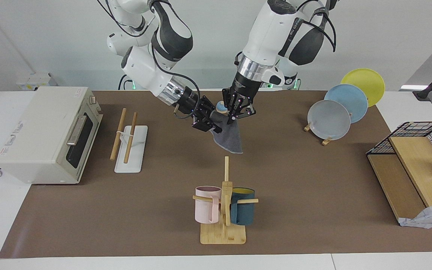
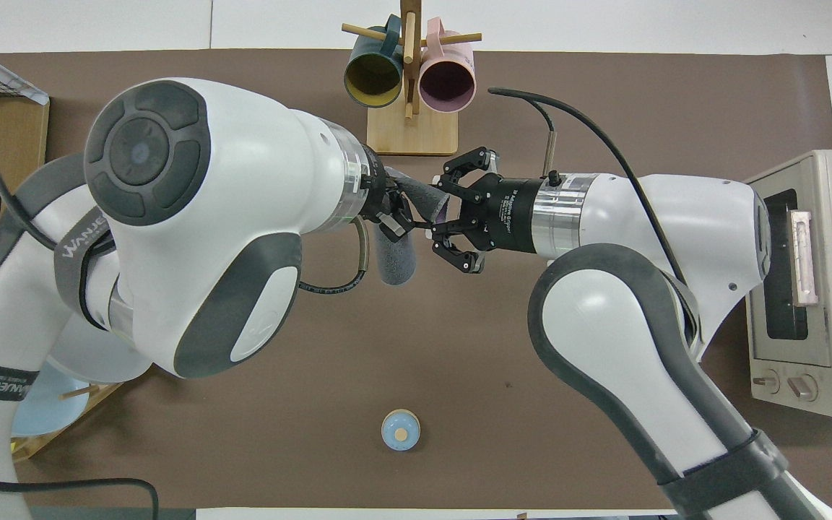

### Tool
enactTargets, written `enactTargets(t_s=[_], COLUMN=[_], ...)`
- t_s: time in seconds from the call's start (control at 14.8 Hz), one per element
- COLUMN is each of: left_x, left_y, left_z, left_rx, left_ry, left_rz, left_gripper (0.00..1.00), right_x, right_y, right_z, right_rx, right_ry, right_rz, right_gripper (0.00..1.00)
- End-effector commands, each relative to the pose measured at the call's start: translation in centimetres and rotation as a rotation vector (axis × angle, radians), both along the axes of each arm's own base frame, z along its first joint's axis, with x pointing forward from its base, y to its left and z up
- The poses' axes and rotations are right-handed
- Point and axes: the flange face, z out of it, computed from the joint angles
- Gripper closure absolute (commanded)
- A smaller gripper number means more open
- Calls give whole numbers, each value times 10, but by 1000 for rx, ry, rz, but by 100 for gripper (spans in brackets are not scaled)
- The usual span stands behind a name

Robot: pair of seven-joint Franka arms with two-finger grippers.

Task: Fold towel and hang on rack
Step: 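Carry the towel toward the right gripper while the right gripper grasps it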

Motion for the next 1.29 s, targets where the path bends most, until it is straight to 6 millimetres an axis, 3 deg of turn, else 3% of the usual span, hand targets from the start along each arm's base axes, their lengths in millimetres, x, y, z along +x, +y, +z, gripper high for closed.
enactTargets(t_s=[0.0, 0.41, 0.47, 0.74, 0.95, 1.22], left_x=[-7, -11, -13, -12, -4, 16], left_y=[0, 2, 2, 4, 20, 64], left_z=[5, 1, 2, 0, -6, -19], left_rx=[0, 12, 29, 69, 100, 156], left_ry=[-2, 0, -16, -54, -74, -123], left_rz=[77, 66, 46, -23, -86, -207], left_gripper=[100, 100, 1, 0, 0, 0], right_x=[0, 0, 0, -1, -5, 3], right_y=[0, 0, 0, 2, 2, -35], right_z=[0, 2, 2, 1, -5, -16], right_rx=[4, 6, 4, -24, -182, -411], right_ry=[-22, -25, -28, -79, -271, -425], right_rz=[14, 14, 18, 73, 307, 624], right_gripper=[100, 100, 100, 100, 100, 100])
